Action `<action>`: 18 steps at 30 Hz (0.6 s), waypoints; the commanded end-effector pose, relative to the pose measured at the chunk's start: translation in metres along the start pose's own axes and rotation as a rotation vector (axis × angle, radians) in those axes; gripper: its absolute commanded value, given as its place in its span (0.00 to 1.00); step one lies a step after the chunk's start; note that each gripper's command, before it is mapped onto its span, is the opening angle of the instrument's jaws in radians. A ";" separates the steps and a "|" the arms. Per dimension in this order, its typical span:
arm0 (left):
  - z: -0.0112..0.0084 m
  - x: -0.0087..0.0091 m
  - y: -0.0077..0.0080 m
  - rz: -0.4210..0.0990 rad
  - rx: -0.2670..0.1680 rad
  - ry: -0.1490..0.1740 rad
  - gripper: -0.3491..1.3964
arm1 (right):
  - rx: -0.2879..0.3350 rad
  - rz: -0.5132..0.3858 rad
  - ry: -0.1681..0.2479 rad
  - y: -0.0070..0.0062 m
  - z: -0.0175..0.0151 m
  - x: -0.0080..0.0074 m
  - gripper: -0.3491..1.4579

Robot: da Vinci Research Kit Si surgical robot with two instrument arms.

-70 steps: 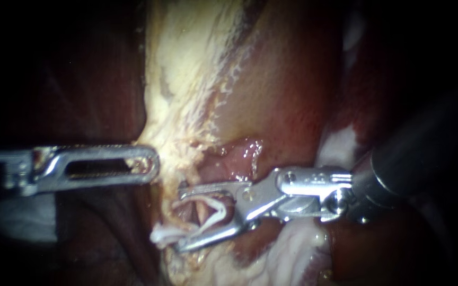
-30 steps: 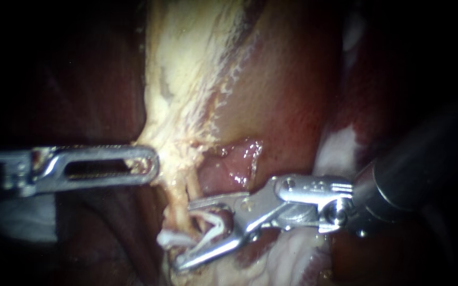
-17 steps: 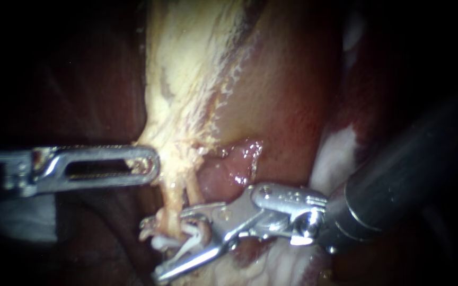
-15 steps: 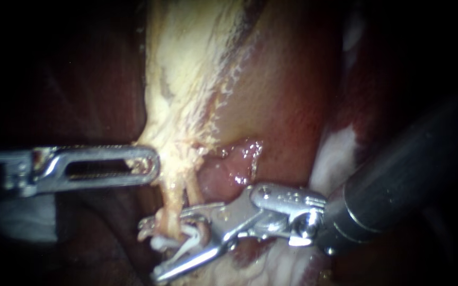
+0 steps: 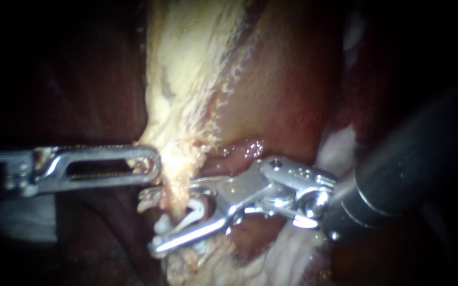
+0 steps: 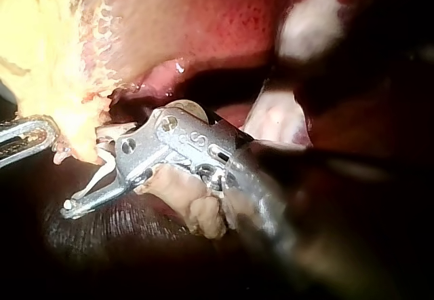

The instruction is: Clipping third clip left tube

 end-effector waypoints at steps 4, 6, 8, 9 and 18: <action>0.0000 0.0000 0.0000 0.000 -0.001 0.000 0.00 | -0.006 0.002 0.001 0.0001 -0.0003 0.0001 0.49; 0.0000 0.0000 0.0000 0.000 -0.001 0.000 0.00 | -0.016 0.008 0.003 0.0003 -0.0003 0.0001 0.49; 0.0000 0.0000 0.0000 0.000 -0.001 0.000 0.00 | -0.031 0.032 0.007 0.0004 -0.0004 0.0001 0.48; 0.0000 0.0000 0.0000 0.000 -0.001 0.000 0.00 | -0.035 0.038 0.008 0.0004 -0.0004 0.0001 0.47; 0.0000 -0.0001 0.0000 0.000 -0.001 0.000 0.00 | -0.132 0.143 0.021 0.0004 -0.0018 -0.0003 0.00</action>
